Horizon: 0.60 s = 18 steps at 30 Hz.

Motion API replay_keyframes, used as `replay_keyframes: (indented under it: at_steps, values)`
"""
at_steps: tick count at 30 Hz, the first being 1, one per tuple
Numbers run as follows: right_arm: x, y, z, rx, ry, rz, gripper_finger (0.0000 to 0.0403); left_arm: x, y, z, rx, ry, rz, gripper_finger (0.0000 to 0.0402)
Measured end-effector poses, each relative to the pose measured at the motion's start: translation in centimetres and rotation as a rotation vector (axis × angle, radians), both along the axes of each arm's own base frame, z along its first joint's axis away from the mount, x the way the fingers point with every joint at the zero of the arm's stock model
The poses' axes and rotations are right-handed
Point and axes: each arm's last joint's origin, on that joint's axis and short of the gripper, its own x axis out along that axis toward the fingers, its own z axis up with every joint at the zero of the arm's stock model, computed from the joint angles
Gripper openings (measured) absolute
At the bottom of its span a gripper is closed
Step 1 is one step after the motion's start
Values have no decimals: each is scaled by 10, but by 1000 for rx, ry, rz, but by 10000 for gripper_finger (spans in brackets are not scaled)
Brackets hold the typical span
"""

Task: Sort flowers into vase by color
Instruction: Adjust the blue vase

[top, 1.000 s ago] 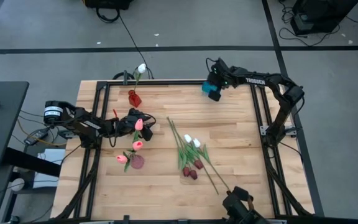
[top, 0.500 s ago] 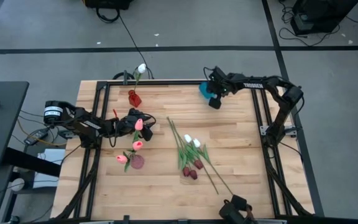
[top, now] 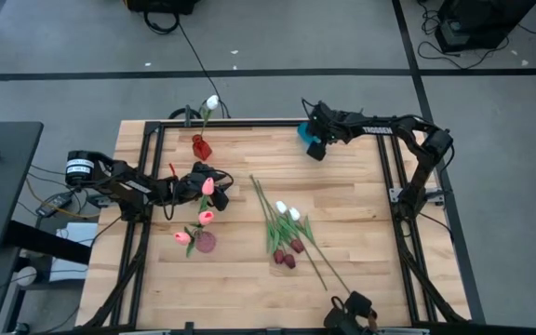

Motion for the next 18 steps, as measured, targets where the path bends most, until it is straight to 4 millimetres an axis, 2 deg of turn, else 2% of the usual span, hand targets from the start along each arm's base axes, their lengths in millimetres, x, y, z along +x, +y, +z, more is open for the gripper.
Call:
replay_keyframes:
  at_steps: [7, 18]
  values:
    - [-1, 0, 0, 17, -19, -87, 285, 0, 0, 0, 14, 10, -9, 182]
    - [6, 2, 2, -36, -18, 16, 245, 0, 0, 0, 14, 10, -9, 182]
